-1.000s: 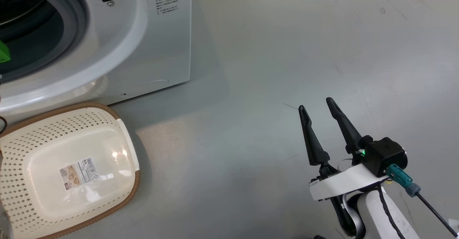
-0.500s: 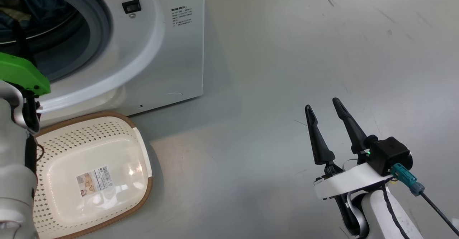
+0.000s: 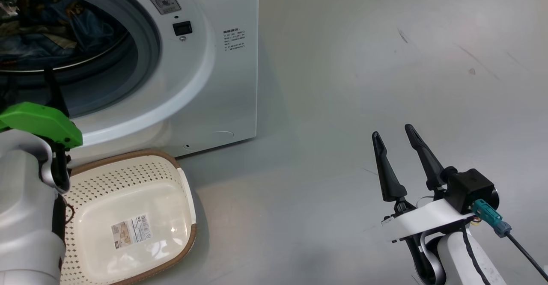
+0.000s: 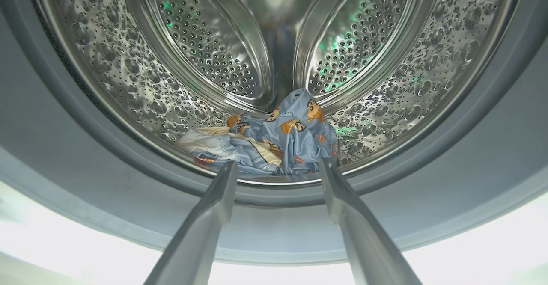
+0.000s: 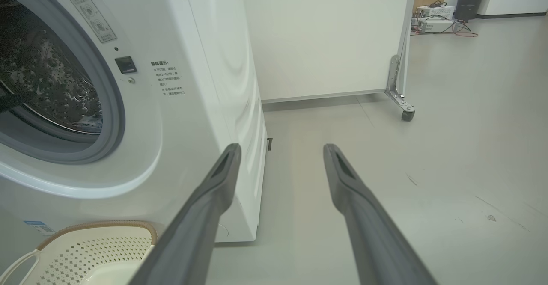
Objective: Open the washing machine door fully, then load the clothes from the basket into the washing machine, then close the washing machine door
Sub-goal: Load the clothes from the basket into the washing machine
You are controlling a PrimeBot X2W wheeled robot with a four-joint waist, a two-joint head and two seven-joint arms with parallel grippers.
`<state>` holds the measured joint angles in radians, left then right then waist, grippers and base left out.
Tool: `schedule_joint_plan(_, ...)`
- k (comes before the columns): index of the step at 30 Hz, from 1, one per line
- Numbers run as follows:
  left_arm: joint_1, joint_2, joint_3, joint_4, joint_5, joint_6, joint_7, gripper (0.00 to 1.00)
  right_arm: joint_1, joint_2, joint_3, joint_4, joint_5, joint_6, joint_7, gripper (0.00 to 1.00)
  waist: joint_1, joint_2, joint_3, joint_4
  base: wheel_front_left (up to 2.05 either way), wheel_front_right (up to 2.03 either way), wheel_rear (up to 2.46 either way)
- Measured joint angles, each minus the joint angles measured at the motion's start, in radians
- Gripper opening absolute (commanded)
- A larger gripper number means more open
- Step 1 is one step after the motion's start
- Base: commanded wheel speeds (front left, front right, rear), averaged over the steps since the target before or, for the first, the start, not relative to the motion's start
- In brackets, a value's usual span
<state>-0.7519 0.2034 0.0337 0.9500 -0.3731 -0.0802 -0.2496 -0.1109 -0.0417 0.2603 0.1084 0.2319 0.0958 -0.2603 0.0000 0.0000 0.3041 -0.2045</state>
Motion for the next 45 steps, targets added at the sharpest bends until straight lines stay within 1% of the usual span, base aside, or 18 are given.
schedule_joint_plan(3,0.049,-0.012,0.007,-0.026,-0.001,-0.005,-0.002,1.00,0.004,0.000,-0.010,0.002,-0.004,0.000,0.000,1.00,0.0000,0.0000,-0.026,0.007,0.00,0.00,0.00)
schedule_joint_plan(9,0.140,-0.063,0.030,-0.079,-0.026,-0.008,-0.002,1.00,0.050,0.000,-0.033,0.008,-0.006,0.000,0.000,1.00,0.0000,0.0000,-0.073,0.028,0.00,0.00,0.00)
schedule_joint_plan(14,0.224,-0.085,0.036,-0.129,-0.028,-0.009,-0.002,1.00,0.063,0.000,-0.043,0.013,-0.014,0.008,0.000,1.00,0.0000,0.0000,-0.104,0.053,0.00,0.00,0.00)
schedule_joint_plan(21,0.328,-0.119,0.038,-0.219,-0.027,-0.016,-0.002,1.00,0.094,0.000,-0.059,0.015,-0.016,0.009,0.000,1.00,0.0000,0.0000,-0.139,0.090,0.00,0.00,0.00)
schedule_joint_plan(28,0.416,-0.126,0.038,-0.331,-0.013,-0.025,-0.002,1.00,0.109,0.000,-0.069,0.016,-0.024,0.017,0.000,1.00,0.0000,0.0000,-0.170,0.125,0.00,0.00,0.00)
schedule_joint_plan(36,0.521,-0.150,0.027,-0.438,0.016,-0.026,-0.002,1.00,0.132,0.001,-0.085,0.016,-0.033,0.017,0.000,1.00,0.0000,0.0000,-0.189,0.166,0.00,0.00,0.00)
schedule_joint_plan(45,0.624,-0.151,0.028,-0.552,0.048,-0.030,-0.002,1.00,0.137,0.001,-0.077,0.015,-0.040,0.018,0.000,1.00,0.0000,0.0000,-0.200,0.194,0.00,0.00,0.00)
